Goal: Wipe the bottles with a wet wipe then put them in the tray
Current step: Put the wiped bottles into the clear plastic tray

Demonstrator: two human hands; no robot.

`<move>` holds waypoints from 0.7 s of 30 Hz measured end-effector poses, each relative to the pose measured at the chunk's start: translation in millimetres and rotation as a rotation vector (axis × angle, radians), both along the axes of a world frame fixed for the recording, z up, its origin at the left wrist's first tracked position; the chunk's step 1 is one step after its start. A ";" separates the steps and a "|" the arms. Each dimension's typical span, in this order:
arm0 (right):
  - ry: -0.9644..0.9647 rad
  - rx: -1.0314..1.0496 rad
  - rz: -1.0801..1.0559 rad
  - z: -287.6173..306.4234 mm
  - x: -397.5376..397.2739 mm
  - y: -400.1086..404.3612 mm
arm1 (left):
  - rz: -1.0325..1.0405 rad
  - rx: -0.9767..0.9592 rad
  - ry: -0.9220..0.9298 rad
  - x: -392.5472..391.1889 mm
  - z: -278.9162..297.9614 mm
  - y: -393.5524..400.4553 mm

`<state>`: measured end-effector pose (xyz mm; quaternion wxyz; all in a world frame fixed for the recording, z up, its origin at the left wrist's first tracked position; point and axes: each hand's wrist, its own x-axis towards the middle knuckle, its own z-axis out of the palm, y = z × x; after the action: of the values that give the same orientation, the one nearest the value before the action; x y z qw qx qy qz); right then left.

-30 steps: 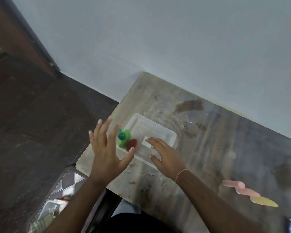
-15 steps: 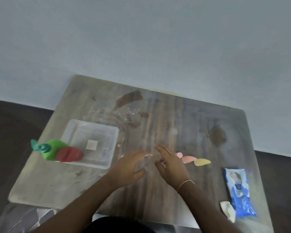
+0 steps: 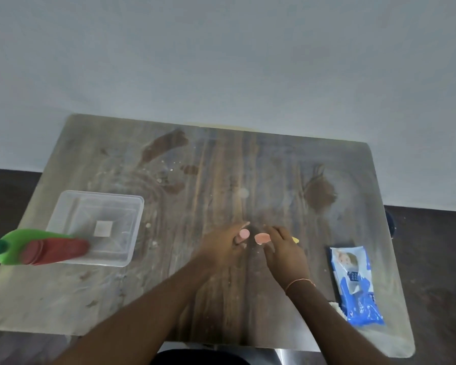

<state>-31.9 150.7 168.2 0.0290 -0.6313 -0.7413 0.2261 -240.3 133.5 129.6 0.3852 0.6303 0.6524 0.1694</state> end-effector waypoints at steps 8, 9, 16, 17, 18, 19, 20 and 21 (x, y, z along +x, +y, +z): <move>0.049 0.078 0.033 -32.7 10.1 2.2 | 0.062 0.078 0.016 -4.0 -7.4 10.8; 0.056 0.099 0.040 -33.6 9.0 1.7 | 0.086 0.075 -0.001 -8.5 -4.9 8.9; 0.219 0.145 0.147 -23.3 -16.9 -1.5 | 0.356 0.057 0.027 -78.5 20.6 -24.4; 0.250 0.150 0.178 -21.1 -26.1 -1.7 | 0.390 0.062 0.056 -93.3 24.6 -32.1; 0.276 0.161 0.217 -17.8 -36.9 -2.1 | 0.427 0.072 0.081 -108.7 28.8 -40.7; 0.294 0.163 0.256 -14.3 -49.5 -2.5 | 0.467 0.081 0.104 -124.4 32.9 -49.7; 0.312 0.158 0.290 -10.7 -63.0 -3.1 | 0.509 0.090 0.129 -139.8 36.2 -59.5; 0.327 0.151 0.321 -8.1 -77.0 -3.8 | 0.550 0.094 0.149 -154.9 39.8 -69.8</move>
<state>-108.9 146.9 160.0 0.1595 -0.4565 -0.8324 0.2708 -395.2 63.7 169.4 0.2460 0.4576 0.8168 0.2507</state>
